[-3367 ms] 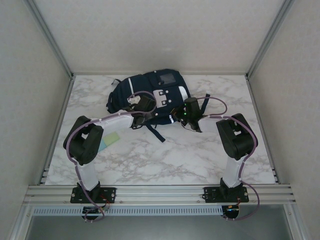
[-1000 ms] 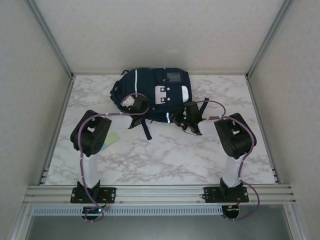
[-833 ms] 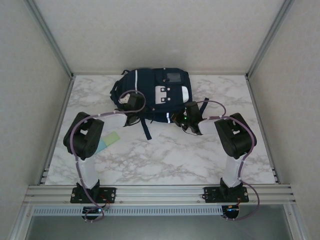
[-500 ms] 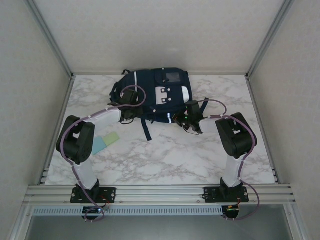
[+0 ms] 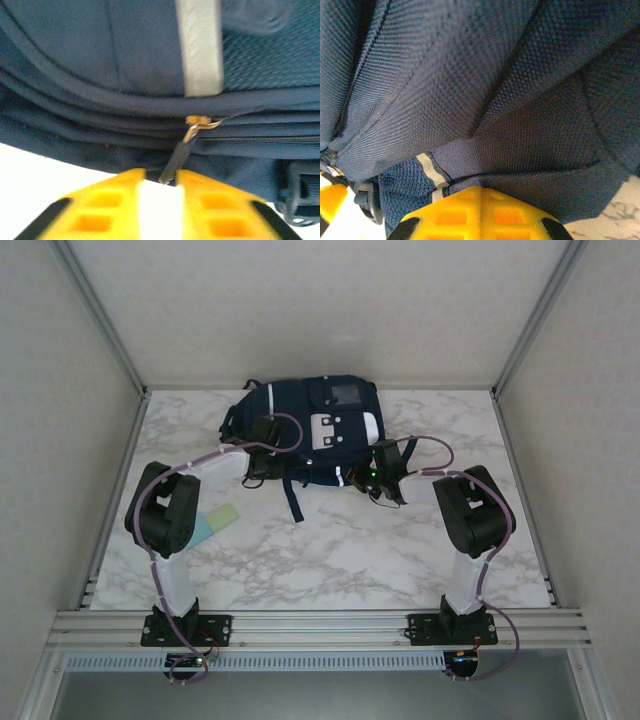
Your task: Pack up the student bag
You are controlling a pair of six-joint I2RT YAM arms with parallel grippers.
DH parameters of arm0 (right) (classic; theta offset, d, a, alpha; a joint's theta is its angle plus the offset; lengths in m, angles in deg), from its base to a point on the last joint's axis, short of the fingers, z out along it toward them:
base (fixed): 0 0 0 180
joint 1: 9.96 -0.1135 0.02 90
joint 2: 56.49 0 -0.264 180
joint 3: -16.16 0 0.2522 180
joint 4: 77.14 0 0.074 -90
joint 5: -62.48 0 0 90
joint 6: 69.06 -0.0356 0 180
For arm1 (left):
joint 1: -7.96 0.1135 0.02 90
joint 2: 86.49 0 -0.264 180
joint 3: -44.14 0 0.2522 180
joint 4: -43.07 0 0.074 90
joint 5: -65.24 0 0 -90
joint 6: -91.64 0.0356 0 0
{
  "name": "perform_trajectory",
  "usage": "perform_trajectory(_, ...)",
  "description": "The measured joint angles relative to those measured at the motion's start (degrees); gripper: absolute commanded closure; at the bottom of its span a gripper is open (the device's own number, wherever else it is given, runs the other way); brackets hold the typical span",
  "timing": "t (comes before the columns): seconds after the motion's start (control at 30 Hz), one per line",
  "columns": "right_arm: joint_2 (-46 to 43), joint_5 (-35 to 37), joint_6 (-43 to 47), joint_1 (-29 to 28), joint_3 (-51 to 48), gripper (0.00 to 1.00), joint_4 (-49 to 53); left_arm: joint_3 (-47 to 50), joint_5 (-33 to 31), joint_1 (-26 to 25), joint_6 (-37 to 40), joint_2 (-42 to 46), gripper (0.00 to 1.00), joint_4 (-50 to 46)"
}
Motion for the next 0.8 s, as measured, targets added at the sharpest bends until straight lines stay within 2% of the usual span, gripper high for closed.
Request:
perform_trajectory(0.13,-0.09,0.00,0.13,0.00,0.15,1.00,0.48,0.00,-1.77,-0.44,-1.25,-1.90,0.60,-0.42)
perform_trajectory(0.43,-0.98,0.63,1.14,0.17,0.15,1.00,1.99,-0.42,-3.74,-0.85,-3.54,-2.49,0.62,-0.26)
perform_trajectory(0.47,-1.03,0.63,1.20,0.22,0.15,1.00,2.05,-0.79,-3.74,-0.85,-3.67,-2.49,0.66,-0.63)
perform_trajectory(0.57,-1.05,0.63,1.40,0.26,0.15,1.00,2.14,-2.36,-3.69,-0.85,-4.37,-2.49,0.98,-1.70)
perform_trajectory(0.8,-1.16,0.85,2.01,0.31,0.15,1.00,2.38,-5.81,-1.68,-0.74,-4.15,-2.43,1.00,-6.47)
